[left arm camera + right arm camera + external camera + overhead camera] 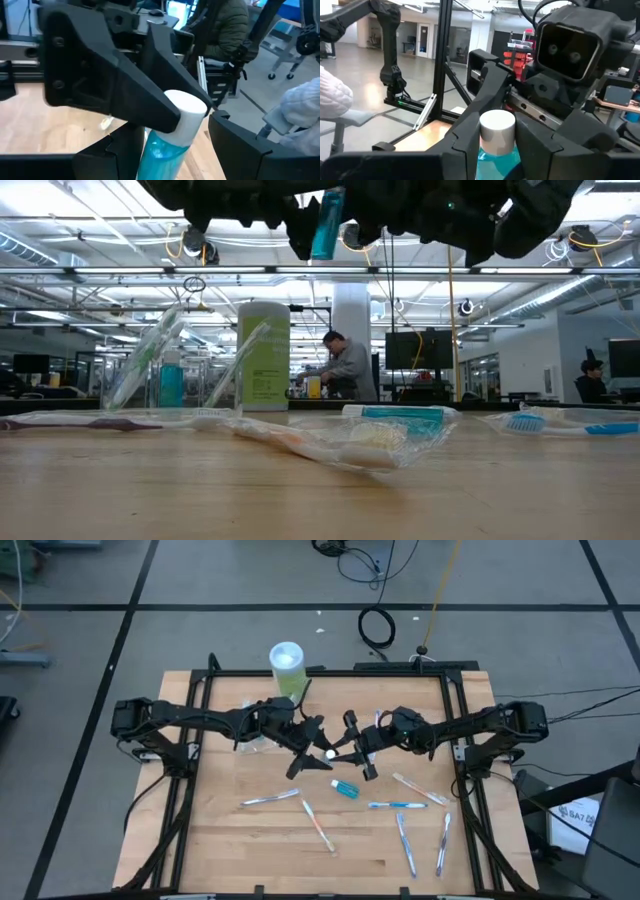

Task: Pick & Place toothbrushing station
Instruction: Put the top blue mouthwash into the transparent organizer

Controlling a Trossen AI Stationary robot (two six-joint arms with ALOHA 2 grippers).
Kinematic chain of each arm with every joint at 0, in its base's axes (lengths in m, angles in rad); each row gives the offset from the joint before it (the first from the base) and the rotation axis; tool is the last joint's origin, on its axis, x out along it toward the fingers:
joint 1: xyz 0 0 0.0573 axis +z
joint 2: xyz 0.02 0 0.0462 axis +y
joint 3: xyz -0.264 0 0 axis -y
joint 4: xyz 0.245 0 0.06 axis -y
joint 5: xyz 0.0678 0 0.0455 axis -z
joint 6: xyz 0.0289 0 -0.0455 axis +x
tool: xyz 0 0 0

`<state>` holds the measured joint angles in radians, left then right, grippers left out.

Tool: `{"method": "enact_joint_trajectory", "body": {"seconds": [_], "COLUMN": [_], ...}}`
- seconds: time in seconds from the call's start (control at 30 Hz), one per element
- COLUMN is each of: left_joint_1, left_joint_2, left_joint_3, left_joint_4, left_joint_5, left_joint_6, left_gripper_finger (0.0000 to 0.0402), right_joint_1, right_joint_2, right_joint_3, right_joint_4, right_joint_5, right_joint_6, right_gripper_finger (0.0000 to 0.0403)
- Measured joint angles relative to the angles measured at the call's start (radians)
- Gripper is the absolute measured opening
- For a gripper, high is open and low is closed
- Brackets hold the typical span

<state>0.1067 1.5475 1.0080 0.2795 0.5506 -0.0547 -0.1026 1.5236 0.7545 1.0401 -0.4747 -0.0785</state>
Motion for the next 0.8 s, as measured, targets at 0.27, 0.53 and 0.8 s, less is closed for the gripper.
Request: {"method": "enact_joint_trajectory", "body": {"seconds": [0.27, 0.53, 0.8], "left_joint_1": [-0.01, -0.01, -0.01], "left_joint_2": [0.0, 0.0, 0.0], "left_joint_3": [0.0, 0.0, 0.0], "left_joint_4": [-0.028, -0.053, -0.045], "left_joint_5": [0.0, -0.001, -0.009], "left_joint_6": [0.03, 0.031, 0.046], "left_gripper_finger": [0.0225, 0.0225, 0.0165], "right_joint_1": [-0.009, -0.026, -0.042], "right_joint_2": [0.007, 0.005, 0.004], "right_joint_3": [0.01, 0.01, 0.01], "right_joint_4": [0.01, 0.019, 0.003], "right_joint_5": [-0.026, -0.066, -0.135], "right_joint_6": [0.011, 0.014, 0.012], "right_gripper_finger": [0.0102, 0.0102, 0.0102]}}
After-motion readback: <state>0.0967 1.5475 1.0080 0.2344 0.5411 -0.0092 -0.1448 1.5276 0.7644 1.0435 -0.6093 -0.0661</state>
